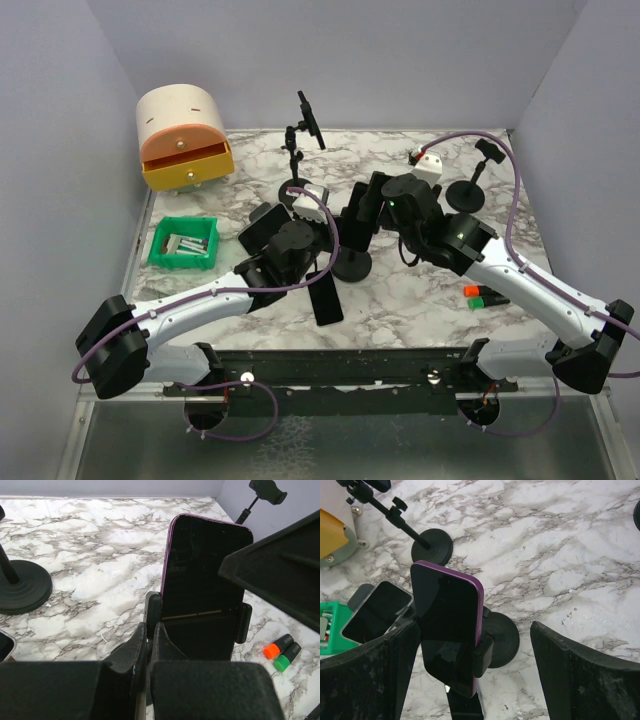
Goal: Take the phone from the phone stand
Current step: Adjust the phone stand with the phone at the center of the board.
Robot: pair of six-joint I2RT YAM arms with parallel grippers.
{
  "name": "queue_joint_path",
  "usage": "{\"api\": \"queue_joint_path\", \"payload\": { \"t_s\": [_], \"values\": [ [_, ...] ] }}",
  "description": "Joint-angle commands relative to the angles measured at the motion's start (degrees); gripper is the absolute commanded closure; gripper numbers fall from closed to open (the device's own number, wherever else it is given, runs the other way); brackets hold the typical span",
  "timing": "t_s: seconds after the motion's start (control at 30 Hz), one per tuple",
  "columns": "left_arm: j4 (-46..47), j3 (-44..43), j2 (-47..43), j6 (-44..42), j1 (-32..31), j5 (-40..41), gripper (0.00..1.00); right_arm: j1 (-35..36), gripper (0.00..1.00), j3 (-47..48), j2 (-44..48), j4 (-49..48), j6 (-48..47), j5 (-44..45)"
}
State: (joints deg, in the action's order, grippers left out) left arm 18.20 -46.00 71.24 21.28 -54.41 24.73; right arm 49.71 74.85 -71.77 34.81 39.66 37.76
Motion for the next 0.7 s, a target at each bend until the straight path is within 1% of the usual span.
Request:
{"api": "queue_joint_path", "payload": {
  "t_s": [0.0,0.33,0.47,0.53,0.6,0.67],
  "values": [
    [3.11,0.87,0.20,1.79,-0.76,-1.44,1.00,-0.03,0.03,1.80,-1.91,3.25,3.44,-0.11],
    [4.80,1.91,0.30,2.70,-1.30,-1.66,1.00,-0.29,0.03,5.61,-7.16,4.16,5.03,0.10],
    [5.08,2.35,-0.06,2.89,-1.40,-2.37,1.00,-1.28,0.04,5.03,-7.94,2.12,2.90,-0.69],
    [5.09,2.61,-0.56,2.93,-1.39,-2.87,1.00,-3.16,0.05,3.32,-7.34,-0.04,1.57,-3.91],
    [5.14,3.04,-1.12,2.98,-1.40,-3.39,1.00,-5.22,0.06,-0.85,-5.08,-5.86,-1.27,-9.84],
    [5.26,3.47,-1.45,2.90,-1.40,-4.10,1.00,-6.47,0.07,-5.86,-1.82,-13.68,-4.71,-16.31]
  ]
}}
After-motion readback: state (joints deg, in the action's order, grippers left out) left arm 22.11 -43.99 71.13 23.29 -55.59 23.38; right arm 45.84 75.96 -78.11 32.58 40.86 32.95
